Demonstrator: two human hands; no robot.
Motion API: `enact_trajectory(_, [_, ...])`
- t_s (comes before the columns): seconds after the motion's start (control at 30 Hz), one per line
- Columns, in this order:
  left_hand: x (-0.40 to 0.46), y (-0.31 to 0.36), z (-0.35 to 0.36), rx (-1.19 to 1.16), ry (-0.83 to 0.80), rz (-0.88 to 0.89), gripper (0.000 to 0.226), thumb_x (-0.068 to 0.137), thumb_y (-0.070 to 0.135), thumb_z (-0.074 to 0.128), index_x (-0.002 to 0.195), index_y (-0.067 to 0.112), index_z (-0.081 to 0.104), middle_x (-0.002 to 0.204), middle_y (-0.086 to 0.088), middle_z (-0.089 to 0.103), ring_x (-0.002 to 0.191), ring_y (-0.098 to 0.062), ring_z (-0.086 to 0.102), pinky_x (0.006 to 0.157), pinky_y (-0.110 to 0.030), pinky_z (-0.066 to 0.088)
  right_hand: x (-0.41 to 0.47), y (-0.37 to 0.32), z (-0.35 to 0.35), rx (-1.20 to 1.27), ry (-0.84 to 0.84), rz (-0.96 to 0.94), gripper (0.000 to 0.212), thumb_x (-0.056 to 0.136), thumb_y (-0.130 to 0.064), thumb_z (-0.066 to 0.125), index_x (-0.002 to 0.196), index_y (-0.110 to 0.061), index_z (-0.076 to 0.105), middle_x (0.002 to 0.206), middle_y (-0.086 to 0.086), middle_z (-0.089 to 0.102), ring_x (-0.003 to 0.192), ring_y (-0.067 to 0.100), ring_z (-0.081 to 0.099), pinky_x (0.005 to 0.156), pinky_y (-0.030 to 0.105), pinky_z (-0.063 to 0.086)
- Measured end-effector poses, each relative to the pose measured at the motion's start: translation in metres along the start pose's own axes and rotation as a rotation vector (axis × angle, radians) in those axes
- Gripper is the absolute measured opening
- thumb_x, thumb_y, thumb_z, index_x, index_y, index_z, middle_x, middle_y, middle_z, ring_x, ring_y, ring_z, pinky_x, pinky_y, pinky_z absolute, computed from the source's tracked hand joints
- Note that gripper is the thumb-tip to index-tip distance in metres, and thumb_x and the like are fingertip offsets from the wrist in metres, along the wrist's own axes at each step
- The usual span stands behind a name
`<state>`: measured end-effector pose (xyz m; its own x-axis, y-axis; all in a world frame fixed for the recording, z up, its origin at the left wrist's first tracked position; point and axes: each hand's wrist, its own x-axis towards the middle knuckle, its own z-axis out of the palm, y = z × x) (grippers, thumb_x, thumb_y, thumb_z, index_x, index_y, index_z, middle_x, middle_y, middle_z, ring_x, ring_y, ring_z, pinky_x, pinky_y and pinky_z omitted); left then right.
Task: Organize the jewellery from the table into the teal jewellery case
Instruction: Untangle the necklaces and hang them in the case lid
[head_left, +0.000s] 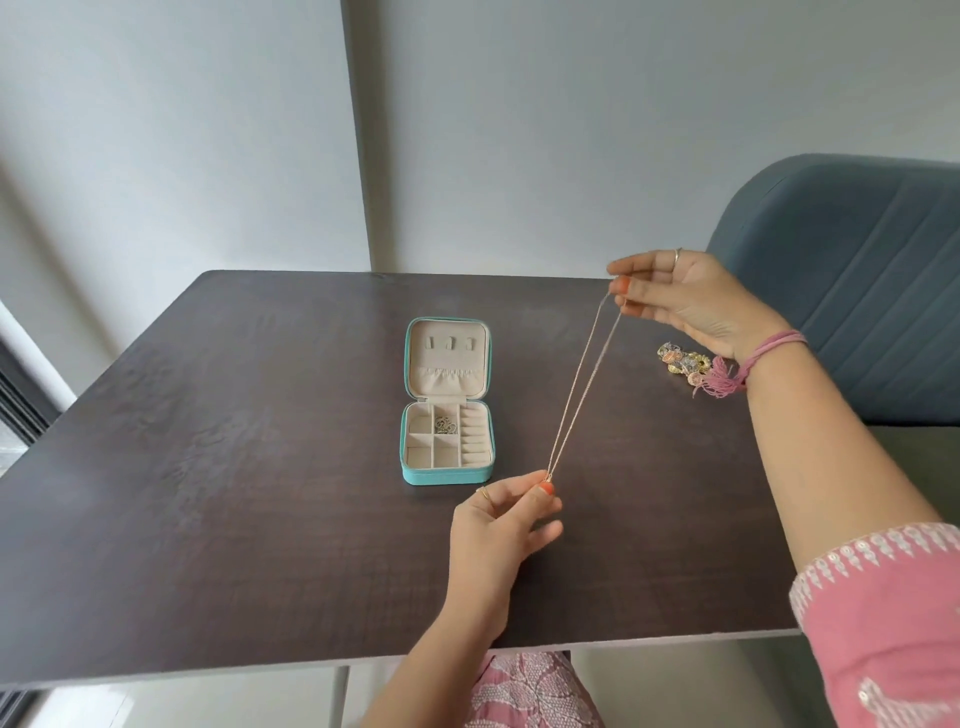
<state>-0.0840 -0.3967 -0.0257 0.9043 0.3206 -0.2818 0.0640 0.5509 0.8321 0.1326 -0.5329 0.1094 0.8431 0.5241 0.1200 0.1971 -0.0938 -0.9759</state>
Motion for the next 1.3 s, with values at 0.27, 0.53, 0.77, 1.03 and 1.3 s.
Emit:
enact_trajectory(0.27, [-0.007, -0.009, -0.004, 0.269, 0.052, 0.040, 0.010, 0.086, 0.004, 0.065, 0.095, 0.008, 0.065, 0.077, -0.010, 0.064, 0.064, -0.016, 0.069, 0.050, -0.025, 0.052, 0.031, 0.054, 0.021, -0.554, -0.066, 0.113, 0.019, 0.089, 0.000, 0.060, 0.105, -0.005, 0.068, 0.095, 0.010, 0.070, 0.080, 0.010, 0.066, 0.074, 0.017, 0.056])
enact_trajectory(0.53, [-0.010, -0.013, 0.002, 0.562, 0.006, -0.005, 0.007, 0.087, 0.006, 0.059, 0.090, 0.011, 0.062, 0.073, 0.000, 0.063, 0.057, -0.020, 0.070, 0.050, -0.030, 0.056, 0.032, 0.111, 0.062, -0.711, -0.088, 0.107, 0.013, 0.090, -0.012, 0.059, 0.093, -0.020, 0.068, 0.078, -0.003, 0.068, 0.080, 0.014, 0.065, 0.079, 0.021, 0.051])
enact_trajectory(0.77, [-0.007, -0.014, 0.013, 0.648, -0.026, -0.071, 0.007, 0.087, 0.009, 0.059, 0.093, 0.009, 0.061, 0.078, -0.002, 0.067, 0.058, -0.017, 0.071, 0.055, -0.029, 0.059, 0.039, 0.116, 0.058, -0.826, -0.197, 0.146, 0.015, 0.091, -0.017, 0.060, 0.101, -0.020, 0.071, 0.096, -0.004, 0.068, 0.093, 0.014, 0.063, 0.085, 0.021, 0.043])
enact_trajectory(1.03, [-0.011, -0.017, 0.019, 0.758, -0.027, -0.030, 0.005, 0.088, 0.013, 0.058, 0.092, 0.011, 0.059, 0.086, -0.005, 0.065, 0.046, -0.011, 0.064, 0.045, -0.025, 0.054, 0.039, 0.123, 0.052, -0.704, -0.194, 0.155, 0.013, 0.090, -0.018, 0.064, 0.098, -0.023, 0.071, 0.080, -0.018, 0.065, 0.083, 0.006, 0.062, 0.078, 0.015, 0.043])
enact_trajectory(1.3, [-0.012, -0.018, 0.018, 0.821, -0.040, -0.009, 0.006, 0.089, 0.015, 0.057, 0.095, 0.014, 0.059, 0.089, 0.000, 0.062, 0.045, -0.009, 0.064, 0.039, -0.021, 0.050, 0.039, 0.123, 0.049, -0.645, -0.211, 0.167, 0.013, 0.088, -0.016, 0.066, 0.098, -0.023, 0.073, 0.086, -0.012, 0.069, 0.090, 0.012, 0.064, 0.086, 0.018, 0.044])
